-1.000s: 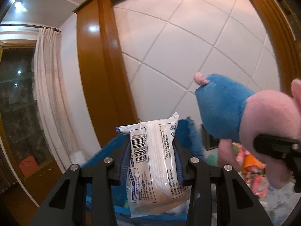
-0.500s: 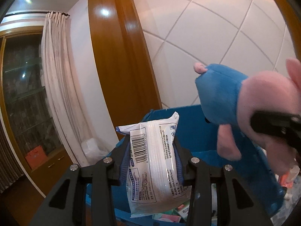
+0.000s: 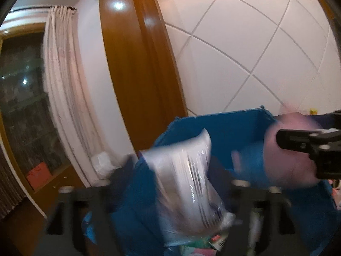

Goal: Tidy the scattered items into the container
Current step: 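Open left gripper dropping packet while right gripper releases pig into crate, then withdraw both open grippers from the crate back toward the heap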

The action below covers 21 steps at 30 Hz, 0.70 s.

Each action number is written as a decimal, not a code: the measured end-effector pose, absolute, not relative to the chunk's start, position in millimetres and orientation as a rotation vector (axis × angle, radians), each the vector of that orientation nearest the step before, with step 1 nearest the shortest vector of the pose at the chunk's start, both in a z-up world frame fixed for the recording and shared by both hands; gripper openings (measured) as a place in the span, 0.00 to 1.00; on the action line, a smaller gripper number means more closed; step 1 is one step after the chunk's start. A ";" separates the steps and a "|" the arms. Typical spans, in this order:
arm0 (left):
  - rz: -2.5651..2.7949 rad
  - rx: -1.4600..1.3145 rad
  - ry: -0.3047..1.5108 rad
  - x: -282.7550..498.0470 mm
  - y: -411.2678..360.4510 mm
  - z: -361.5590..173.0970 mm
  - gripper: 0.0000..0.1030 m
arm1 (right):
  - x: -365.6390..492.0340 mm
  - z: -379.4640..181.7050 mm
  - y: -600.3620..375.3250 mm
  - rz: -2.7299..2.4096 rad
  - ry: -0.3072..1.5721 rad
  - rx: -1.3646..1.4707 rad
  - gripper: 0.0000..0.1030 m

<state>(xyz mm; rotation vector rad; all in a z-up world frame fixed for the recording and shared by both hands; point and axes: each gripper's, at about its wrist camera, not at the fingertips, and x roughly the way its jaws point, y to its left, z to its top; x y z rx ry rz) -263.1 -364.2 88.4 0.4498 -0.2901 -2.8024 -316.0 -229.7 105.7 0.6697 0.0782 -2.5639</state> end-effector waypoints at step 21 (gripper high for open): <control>-2.837 0.329 -0.288 -232.4 -327.7 82.2 1.00 | -238.4 120.8 -135.7 -2.695 0.019 0.511 0.79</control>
